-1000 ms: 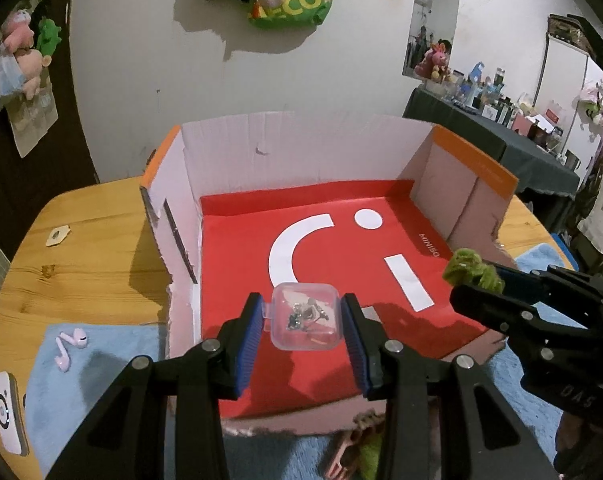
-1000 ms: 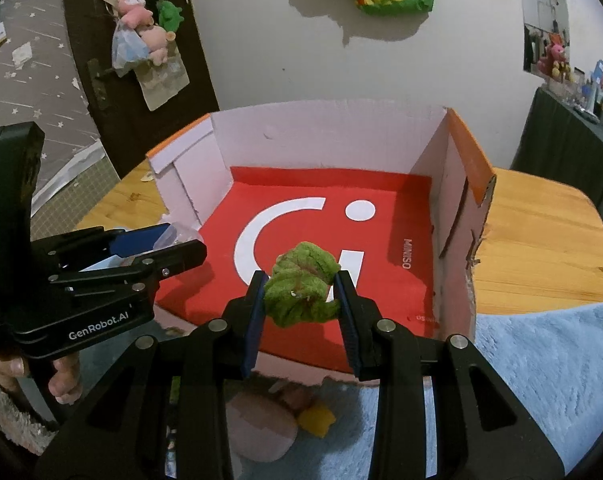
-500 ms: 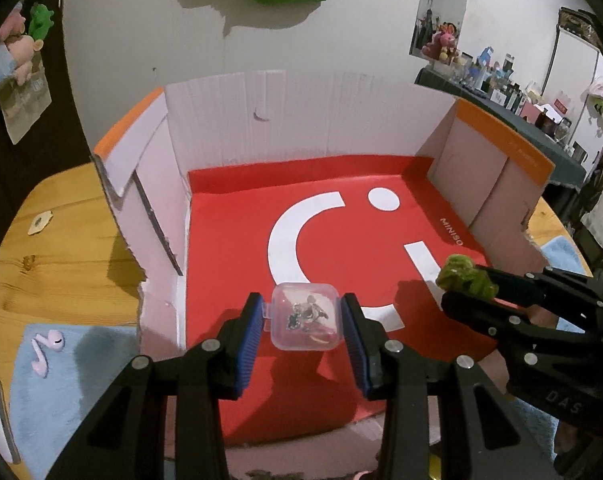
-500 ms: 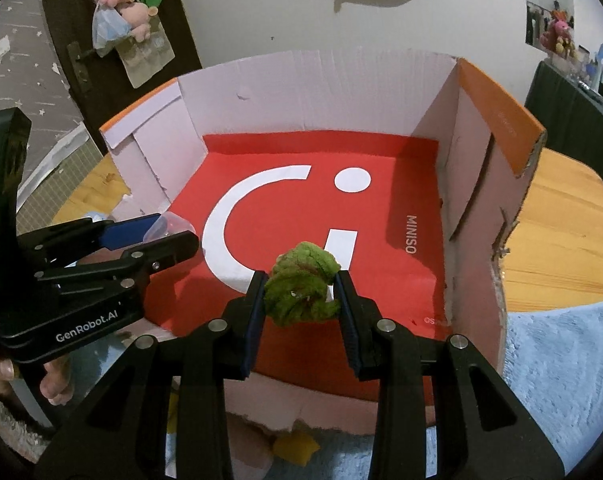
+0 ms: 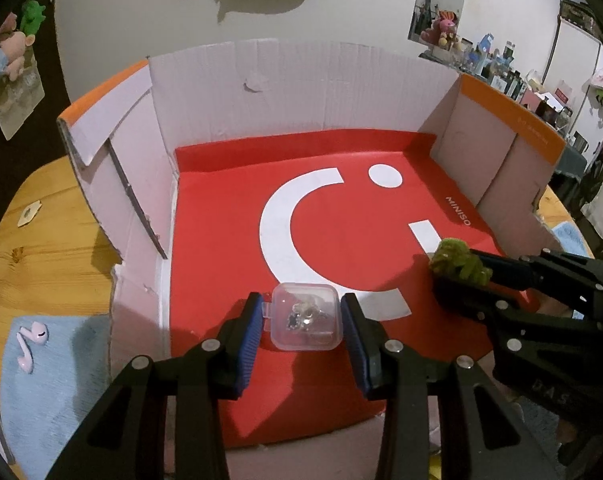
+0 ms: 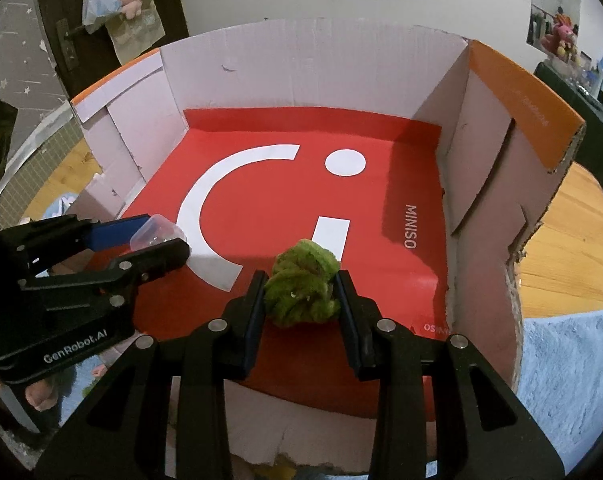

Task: Organize objects
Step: 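Lower both items onto the red floor and open both tools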

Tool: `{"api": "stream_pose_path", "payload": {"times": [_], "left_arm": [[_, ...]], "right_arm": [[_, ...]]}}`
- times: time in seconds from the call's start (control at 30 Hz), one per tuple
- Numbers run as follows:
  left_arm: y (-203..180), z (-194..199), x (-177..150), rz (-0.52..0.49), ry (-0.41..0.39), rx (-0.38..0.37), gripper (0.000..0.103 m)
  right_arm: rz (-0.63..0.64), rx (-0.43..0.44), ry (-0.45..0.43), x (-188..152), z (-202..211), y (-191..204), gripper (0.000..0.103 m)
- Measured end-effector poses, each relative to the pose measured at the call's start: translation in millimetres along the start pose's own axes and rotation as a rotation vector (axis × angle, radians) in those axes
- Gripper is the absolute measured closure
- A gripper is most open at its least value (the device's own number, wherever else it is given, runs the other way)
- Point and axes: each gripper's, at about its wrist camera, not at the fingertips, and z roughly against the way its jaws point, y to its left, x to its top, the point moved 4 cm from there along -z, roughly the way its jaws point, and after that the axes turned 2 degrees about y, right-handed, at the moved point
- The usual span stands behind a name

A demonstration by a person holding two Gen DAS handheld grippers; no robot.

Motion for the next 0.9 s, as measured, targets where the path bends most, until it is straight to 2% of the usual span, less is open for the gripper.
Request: {"api": "stream_pose_path", "payload": {"times": [0.5, 0.8, 0.9], "left_arm": [[1.0, 2.1, -0.7, 0.005, -0.004, 0.001, 0.061], [2.7, 2.5, 0.1, 0.005, -0.009, 0.009, 0.061], [2.9, 4.0, 0.9, 0.009, -0.016, 0.005, 0.057]], "right_arm": [[-0.008, 0.015, -0.001, 0.1, 0.8, -1.7, 0.07], [-0.009, 0.025, -0.012, -1.2, 6.2, -0.7, 0.063], [-0.012, 0.026, -0.019, -0.8, 8.7, -1.2, 0.063]]}}
